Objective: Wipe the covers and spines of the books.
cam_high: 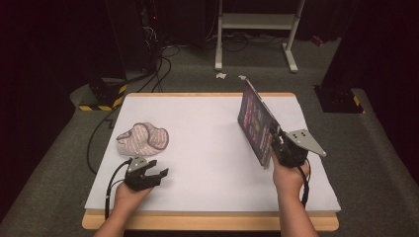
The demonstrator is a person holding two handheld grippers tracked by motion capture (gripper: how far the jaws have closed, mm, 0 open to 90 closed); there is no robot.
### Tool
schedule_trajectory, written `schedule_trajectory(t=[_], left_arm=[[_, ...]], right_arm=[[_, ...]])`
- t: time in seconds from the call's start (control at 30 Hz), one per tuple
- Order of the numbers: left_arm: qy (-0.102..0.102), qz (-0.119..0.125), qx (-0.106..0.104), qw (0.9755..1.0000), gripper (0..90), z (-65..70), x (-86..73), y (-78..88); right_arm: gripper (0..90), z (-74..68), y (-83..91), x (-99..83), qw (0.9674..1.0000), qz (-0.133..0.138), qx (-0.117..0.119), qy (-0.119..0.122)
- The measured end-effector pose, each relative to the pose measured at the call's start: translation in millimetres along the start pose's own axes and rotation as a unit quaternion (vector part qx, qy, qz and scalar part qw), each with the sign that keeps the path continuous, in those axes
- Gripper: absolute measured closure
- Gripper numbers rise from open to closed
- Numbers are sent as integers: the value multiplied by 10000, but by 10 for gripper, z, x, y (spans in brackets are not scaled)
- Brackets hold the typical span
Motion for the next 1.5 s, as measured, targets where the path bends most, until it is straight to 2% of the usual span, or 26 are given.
schedule_trajectory(t=[0.03, 0.23, 0.47, 0.63, 0.87, 1.0, 1.03, 1.13, 1.23, 1.5], left_arm=[[3, -3, -4, 10000, 371, 2, -2, -2], [-6, -10, -13, 10000, 371, 9, -4, -10], [-10, -23, -12, 10000, 372, 6, -7, -11], [-20, -33, -17, 10000, 373, 8, -9, -15], [-23, -39, -16, 10000, 374, 12, -8, -11], [-18, -43, -18, 10000, 375, 11, -9, -10], [-25, -42, -17, 10000, 375, 11, -8, -9], [-27, -42, -18, 10000, 375, 11, -8, -10], [-32, -42, -16, 10000, 375, 10, -8, -9], [-40, -50, -20, 10000, 375, 11, -8, -9]], right_arm=[[849, 53, 15, -3, 10000, -4, -64, -37], [849, 166, 59, 8, 9997, 40, -222, -58], [849, 227, 59, -18, 9994, 32, -327, -50], [848, 206, 60, -61, 9995, 37, -298, -3], [847, 30, 55, -123, 10000, 59, -61, 43], [847, -124, 25, -174, 9999, 31, 125, 65], [847, -189, 10, -195, 9997, 11, 220, 66], [847, -265, -11, -219, 9995, -21, 301, 81], [846, -405, -49, -271, 9988, -105, 452, 133], [847, -613, -125, -397, 9972, -254, 668, 218]])
Point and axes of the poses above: each handheld gripper's, and its own axes: y roughly backward along the jaws, x roughly out of its top, z roughly to its right, the point moved 6 cm from there along -y, roughly forward along the jaws, and after that the axes turned 1 degree about y, right-handed, at the moved point
